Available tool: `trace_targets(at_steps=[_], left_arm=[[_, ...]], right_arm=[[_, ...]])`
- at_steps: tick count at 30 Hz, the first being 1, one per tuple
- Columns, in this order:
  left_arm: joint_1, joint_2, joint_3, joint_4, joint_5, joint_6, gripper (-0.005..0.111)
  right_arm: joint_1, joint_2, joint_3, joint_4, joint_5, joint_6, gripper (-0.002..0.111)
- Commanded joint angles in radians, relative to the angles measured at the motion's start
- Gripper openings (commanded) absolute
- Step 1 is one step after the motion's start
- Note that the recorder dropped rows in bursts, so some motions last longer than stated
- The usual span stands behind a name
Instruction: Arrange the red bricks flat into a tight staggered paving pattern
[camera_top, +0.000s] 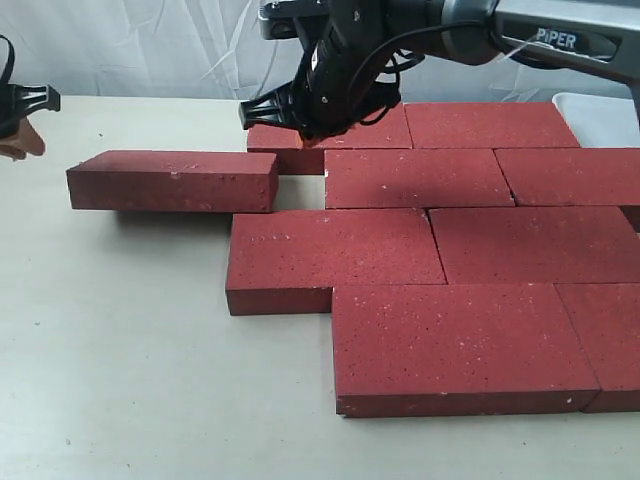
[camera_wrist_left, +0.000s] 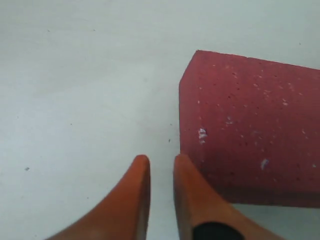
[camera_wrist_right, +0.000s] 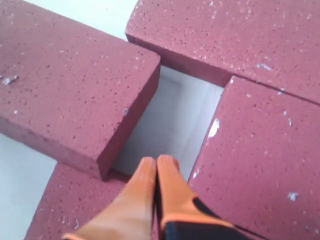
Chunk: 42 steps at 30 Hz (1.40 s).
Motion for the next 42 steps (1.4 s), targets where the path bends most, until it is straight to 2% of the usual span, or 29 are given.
trace_targets(at_steps=[1, 4, 9, 15, 21, 29, 42], left_arm=[[0.006, -0.056, 0.001, -0.02, 0.084, -0.008, 0.0], [0.0, -0.096, 0.005, -0.031, 0.117, -0.002, 0.0], [-0.029, -0.178, 0.069, -0.046, 0.093, 0.028, 0.0], [-0.102, -0.232, 0.172, -0.051, -0.002, 0.053, 0.0], [-0.178, -0.232, 0.27, -0.075, -0.138, 0.098, 0.0], [-0.194, -0.209, 0.349, -0.088, -0.307, 0.098, 0.0], [-0.194, -0.065, 0.351, -0.136, -0.382, 0.098, 0.0]], right_arm=[[-0.003, -0.017, -0.006, 0.034, 0.086, -0.012, 0.0], [-0.003, -0.021, -0.006, 0.071, 0.131, -0.036, 0.0], [0.005, -0.035, -0.006, 0.125, 0.175, -0.077, 0.0], [0.048, -0.04, -0.006, 0.157, 0.173, -0.115, 0.0], [0.075, -0.038, -0.004, 0.159, 0.086, -0.117, 0.0], [0.075, 0.008, -0.004, 0.159, 0.021, -0.117, 0.0], [0.075, 0.096, -0.004, 0.157, -0.113, -0.116, 0.0]])
